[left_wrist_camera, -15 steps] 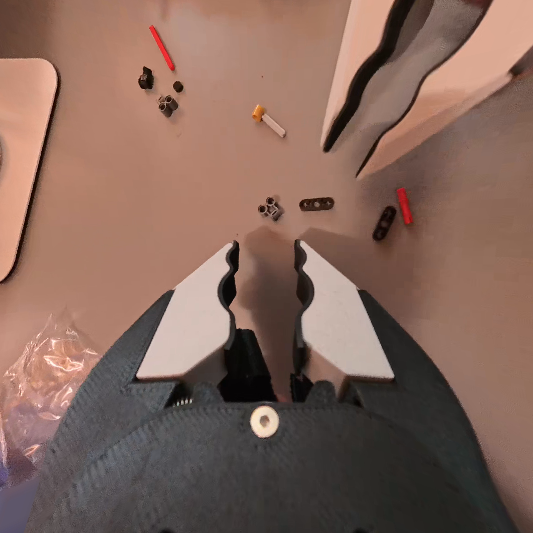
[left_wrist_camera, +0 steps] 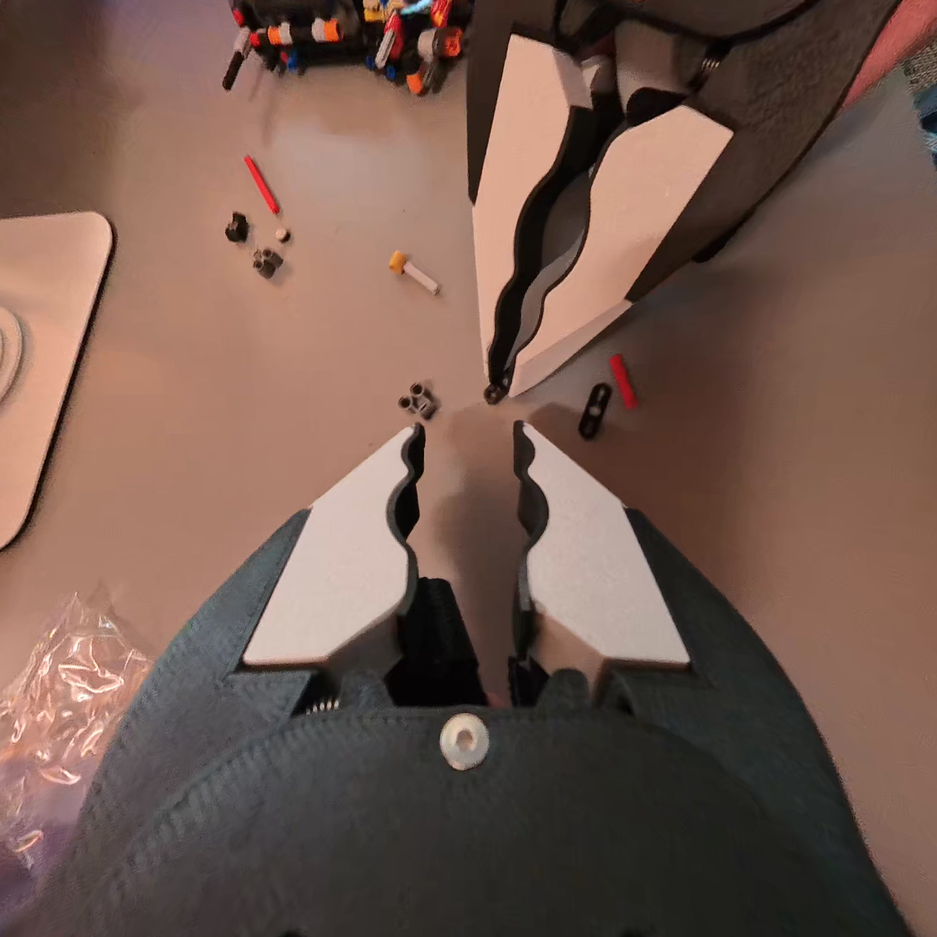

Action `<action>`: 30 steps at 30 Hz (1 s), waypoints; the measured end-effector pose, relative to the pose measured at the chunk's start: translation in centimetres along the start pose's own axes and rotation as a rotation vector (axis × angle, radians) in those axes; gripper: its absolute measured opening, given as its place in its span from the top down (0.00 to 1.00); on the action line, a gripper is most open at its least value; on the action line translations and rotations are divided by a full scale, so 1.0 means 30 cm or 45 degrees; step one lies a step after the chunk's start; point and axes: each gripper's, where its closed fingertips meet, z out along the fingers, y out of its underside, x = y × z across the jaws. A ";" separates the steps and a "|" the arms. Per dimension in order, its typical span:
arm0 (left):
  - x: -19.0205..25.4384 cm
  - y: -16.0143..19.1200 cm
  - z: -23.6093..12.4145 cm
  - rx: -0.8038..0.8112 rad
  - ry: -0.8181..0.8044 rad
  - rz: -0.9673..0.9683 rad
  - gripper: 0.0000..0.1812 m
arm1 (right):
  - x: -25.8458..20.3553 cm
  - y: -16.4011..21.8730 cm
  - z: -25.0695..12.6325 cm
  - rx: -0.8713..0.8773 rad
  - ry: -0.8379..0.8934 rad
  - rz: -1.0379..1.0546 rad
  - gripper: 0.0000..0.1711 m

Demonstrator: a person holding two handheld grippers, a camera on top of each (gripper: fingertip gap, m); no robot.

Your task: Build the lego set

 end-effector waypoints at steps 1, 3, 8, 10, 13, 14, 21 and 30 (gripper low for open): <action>0.006 -0.011 0.002 0.016 -0.005 0.013 0.82 | -0.009 0.004 -0.009 0.007 -0.020 -0.019 0.98; 0.016 -0.039 0.008 0.061 -0.014 0.044 0.82 | -0.011 0.014 -0.030 0.018 -0.018 -0.054 0.98; 0.034 -0.067 0.021 0.085 -0.015 0.082 0.82 | -0.004 0.050 -0.107 0.037 0.001 -0.066 0.98; 0.049 -0.072 0.021 0.087 0.005 0.083 0.82 | 0.013 0.083 -0.134 0.018 0.033 -0.026 0.98; 0.059 -0.072 0.021 0.079 0.008 0.076 0.81 | 0.031 0.134 -0.163 -0.003 0.054 0.024 0.98; 0.063 -0.073 0.020 0.081 0.013 0.070 0.81 | 0.033 0.145 -0.169 -0.001 0.049 0.045 0.98; 0.096 -0.082 -0.004 0.074 0.043 0.046 0.79 | 0.036 0.182 -0.166 -0.002 0.056 0.102 0.94; 0.172 -0.062 -0.030 0.025 0.102 0.000 0.82 | 0.033 0.162 -0.214 0.093 0.052 0.091 0.93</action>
